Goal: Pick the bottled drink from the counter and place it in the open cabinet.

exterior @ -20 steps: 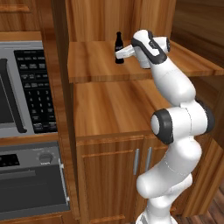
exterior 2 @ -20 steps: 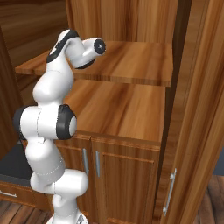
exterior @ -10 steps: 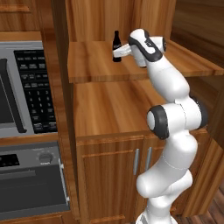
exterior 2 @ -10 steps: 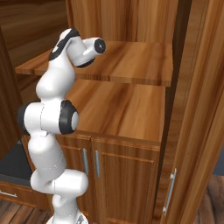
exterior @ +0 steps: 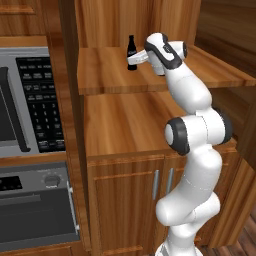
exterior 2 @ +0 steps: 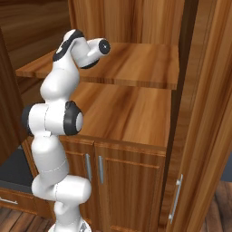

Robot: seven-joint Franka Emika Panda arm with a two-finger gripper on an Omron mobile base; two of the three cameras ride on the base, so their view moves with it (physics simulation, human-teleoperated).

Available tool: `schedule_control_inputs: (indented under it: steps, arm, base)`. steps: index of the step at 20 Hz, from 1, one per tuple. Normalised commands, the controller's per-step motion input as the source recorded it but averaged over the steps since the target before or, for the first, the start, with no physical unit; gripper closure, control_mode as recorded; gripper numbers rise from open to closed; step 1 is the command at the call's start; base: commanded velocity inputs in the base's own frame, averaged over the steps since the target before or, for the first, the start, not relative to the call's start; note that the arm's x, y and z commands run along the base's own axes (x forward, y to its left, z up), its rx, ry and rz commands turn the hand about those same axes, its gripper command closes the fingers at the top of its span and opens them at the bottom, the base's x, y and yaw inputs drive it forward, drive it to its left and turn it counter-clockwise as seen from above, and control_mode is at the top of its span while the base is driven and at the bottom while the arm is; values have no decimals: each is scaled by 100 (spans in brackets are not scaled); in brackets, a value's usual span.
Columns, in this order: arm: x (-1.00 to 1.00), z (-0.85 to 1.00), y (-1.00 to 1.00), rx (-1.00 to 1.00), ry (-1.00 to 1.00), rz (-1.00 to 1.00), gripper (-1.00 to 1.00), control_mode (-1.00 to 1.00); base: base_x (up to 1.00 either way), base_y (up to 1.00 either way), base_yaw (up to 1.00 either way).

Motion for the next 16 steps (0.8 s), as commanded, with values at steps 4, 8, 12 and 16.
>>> schedule_control_inputs:
  steps: [4, 8, 12, 16]
  arm:
    - [7, -39, 5, 0, -7, 0, 100, -100]
    - [0, -34, 1, 0, -11, 0, 100, -100]
    - [3, -28, 1, 0, -10, 0, 100, -100]
    - [3, -29, 4, 0, -8, 0, 100, -100]
  base:
    - [0, 0, 0]
    - [0, 0, 0]
    - [0, 0, 0]
    - [0, 0, 0]
